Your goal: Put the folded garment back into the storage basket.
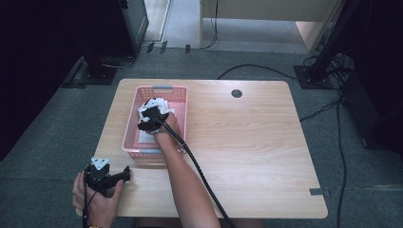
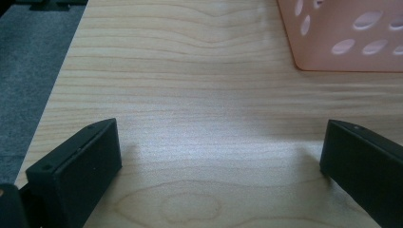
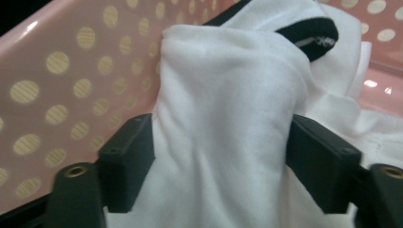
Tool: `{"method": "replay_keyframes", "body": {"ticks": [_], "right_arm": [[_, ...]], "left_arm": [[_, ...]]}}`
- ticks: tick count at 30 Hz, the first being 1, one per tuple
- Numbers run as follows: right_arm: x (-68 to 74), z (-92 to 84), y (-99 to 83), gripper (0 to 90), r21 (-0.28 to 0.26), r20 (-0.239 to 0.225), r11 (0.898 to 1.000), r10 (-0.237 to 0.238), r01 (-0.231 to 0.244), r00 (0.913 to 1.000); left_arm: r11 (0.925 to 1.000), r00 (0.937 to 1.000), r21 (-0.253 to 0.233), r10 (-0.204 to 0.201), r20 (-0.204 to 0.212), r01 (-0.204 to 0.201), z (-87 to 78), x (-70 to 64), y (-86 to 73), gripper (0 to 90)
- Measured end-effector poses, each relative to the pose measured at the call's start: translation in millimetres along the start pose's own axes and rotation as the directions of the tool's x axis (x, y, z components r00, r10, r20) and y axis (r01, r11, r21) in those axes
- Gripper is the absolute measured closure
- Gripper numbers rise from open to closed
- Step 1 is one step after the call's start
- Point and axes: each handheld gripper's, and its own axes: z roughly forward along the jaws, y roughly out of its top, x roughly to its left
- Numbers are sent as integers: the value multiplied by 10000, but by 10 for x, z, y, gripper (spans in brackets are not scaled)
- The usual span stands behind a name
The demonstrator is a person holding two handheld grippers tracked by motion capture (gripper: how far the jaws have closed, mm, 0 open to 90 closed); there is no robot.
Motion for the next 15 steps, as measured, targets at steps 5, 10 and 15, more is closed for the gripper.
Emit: {"method": "replay_keyframes", "body": {"ticks": [5, 10, 15], "right_arm": [[-10, -48, 59, 96, -297, 63, 9990, 331, -329, 9994], [-6, -145, 128, 25, -282, -91, 9988, 393, -395, 9992], [-49, -255, 183, 0, -583, -82, 9973, 451, -455, 9989]], "left_arm": [[10000, 10000, 4, 20, -7, -20, -1, 1, 1, 0], [10000, 10000, 11, 9, 1, -9, -1, 1, 0, 0], [10000, 10000, -1, -1, -2, 1, 0, 0, 0, 0]]}}
